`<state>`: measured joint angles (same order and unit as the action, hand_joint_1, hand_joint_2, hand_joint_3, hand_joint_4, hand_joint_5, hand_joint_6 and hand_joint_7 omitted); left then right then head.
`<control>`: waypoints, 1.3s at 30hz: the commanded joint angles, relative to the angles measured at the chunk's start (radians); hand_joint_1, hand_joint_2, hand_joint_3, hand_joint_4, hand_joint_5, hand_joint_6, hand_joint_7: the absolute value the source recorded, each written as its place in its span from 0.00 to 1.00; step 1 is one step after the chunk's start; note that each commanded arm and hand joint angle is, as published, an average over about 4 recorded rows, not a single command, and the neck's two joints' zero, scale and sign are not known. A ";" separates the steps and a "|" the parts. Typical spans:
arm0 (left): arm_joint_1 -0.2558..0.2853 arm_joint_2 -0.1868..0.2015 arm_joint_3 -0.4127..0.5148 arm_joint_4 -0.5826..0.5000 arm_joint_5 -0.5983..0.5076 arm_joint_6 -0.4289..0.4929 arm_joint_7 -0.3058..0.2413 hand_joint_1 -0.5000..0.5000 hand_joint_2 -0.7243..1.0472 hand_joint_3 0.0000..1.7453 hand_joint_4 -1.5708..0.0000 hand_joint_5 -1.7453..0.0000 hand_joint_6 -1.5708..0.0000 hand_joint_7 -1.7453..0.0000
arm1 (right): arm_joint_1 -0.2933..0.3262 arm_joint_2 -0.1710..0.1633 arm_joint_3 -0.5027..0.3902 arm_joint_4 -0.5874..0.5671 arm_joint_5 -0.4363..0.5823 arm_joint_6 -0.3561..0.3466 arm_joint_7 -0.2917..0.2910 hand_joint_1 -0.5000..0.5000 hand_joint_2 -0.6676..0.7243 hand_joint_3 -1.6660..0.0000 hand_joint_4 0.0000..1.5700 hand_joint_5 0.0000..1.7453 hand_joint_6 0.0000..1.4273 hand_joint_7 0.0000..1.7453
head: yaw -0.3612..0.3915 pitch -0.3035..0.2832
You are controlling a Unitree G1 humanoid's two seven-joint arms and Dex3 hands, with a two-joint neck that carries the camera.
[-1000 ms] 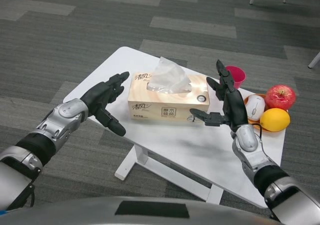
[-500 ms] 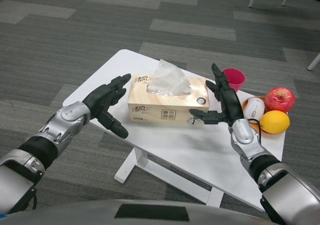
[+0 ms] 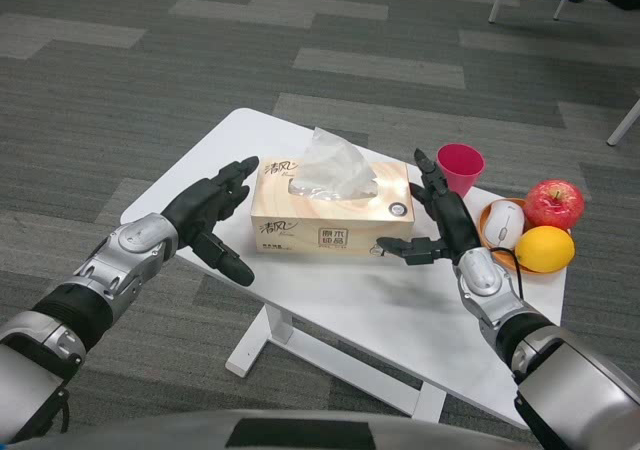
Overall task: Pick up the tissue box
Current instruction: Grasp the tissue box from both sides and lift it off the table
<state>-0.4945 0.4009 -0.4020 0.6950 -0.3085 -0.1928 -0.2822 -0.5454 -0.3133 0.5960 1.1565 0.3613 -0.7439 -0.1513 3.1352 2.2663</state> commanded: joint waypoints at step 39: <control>0.060 -0.001 0.022 -0.053 -0.056 -0.065 0.000 1.00 0.33 0.00 1.00 0.94 1.00 1.00 | 0.255 -0.014 -0.040 -0.244 0.007 -0.017 0.098 0.67 0.18 0.71 0.07 0.14 0.00 0.04 | 0.034 0.005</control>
<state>-0.4584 0.3984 -0.3894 0.6710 -0.3511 -0.2449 -0.2807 -0.3088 -0.3193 0.5666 0.9464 0.3677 -0.7495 -0.0615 3.1665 2.2718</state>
